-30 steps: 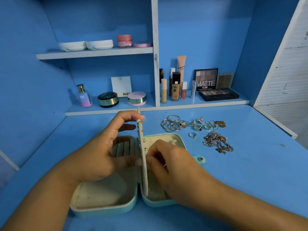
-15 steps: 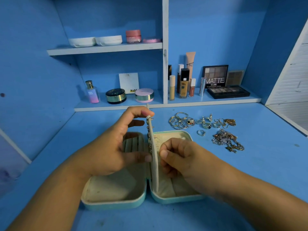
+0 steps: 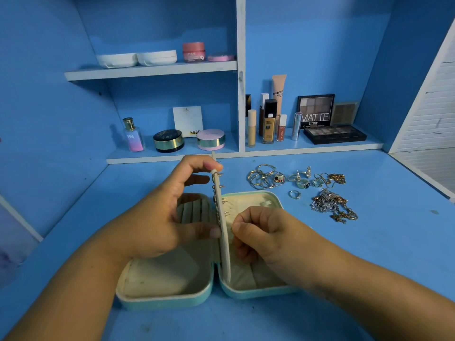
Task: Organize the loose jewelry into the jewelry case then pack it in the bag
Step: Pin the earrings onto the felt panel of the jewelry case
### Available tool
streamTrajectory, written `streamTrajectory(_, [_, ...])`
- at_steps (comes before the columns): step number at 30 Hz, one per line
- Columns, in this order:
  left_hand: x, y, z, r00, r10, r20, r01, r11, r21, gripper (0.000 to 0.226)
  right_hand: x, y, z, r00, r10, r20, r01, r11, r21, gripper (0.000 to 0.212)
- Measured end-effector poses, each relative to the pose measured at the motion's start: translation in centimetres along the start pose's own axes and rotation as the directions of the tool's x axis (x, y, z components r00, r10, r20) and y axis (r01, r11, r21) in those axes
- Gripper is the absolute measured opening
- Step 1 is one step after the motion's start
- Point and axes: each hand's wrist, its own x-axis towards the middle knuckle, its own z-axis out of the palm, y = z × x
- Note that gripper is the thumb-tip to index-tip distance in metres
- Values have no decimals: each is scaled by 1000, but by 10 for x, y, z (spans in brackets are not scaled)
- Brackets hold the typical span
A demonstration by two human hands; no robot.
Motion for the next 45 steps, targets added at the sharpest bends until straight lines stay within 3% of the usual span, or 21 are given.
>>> streamTrajectory(15, [0,1,0,1000,-16,-2,16,1000,0,76,-3,-4,2,998,-11,-66,12,1000,5,20])
streamTrajectory(30, [0,2,0,1000,-23,6,23,1000,-3,77,-1,-2,2,999,-12,-43,13,1000,20,20])
streamTrajectory(45, [0,3,-2,1000,-8,-7,9,1000,23,72,-3,-5,0,996,-91,-9,89,985,-144,18])
